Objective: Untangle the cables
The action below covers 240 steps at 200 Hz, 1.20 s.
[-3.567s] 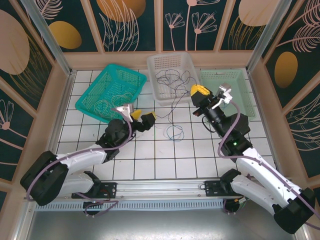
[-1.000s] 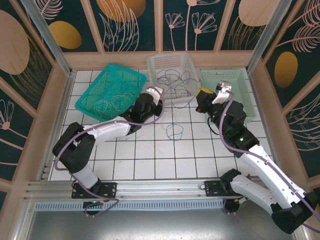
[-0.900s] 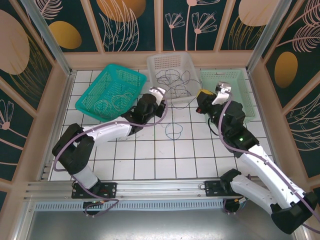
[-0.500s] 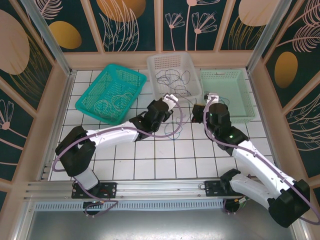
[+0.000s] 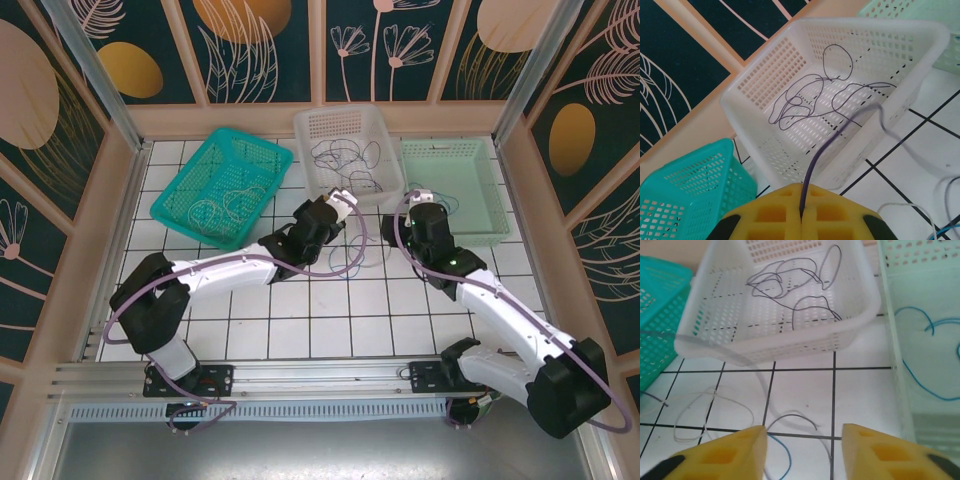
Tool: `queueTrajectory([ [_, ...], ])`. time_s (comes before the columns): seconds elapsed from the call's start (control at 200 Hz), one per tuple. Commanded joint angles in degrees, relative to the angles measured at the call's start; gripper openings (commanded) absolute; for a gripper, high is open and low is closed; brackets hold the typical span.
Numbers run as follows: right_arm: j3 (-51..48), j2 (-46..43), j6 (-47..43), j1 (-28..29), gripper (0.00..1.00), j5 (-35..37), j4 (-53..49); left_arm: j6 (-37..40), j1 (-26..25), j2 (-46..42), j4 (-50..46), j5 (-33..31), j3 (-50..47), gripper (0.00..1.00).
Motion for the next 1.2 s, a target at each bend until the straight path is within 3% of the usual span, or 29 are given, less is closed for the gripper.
queueTrajectory([
  [0.0, 0.2, 0.4, -1.2, -0.3, 0.63, 3.1, -1.3, -1.8, -0.4, -2.6, -2.1, 2.4, 0.5, 0.0],
  [0.105, 0.5, 0.3, -2.1, -0.2, 0.69, 3.4, -2.3, -2.9, -0.4, -2.3, -4.3, 4.0, 1.5, 0.0],
  [0.28, -3.5, -3.5, -5.9, 1.6, 0.5, -7.5, 3.8, -6.5, -0.4, -0.1, -11.1, 6.0, 6.5, 0.0],
  [0.545, -11.8, -6.4, -11.0, 7.5, 0.47, -15.4, 14.4, -10.6, -0.4, 1.3, -16.6, 10.1, 12.9, 0.0],
  [0.681, -14.3, -3.3, -13.6, 10.9, 0.57, -13.9, 21.3, -11.2, -0.4, 2.0, -18.0, 12.3, 14.4, 0.0],
  [0.841, -16.0, 2.1, -15.7, 11.3, 0.61, -9.6, 30.7, -12.5, -0.3, 1.3, -18.6, 13.4, 14.2, 0.0],
  [1.196, -11.9, 18.3, -18.5, 9.1, 0.68, -11.3, 45.7, -14.2, -0.4, -0.4, -18.0, 16.2, 13.5, 0.0],
])
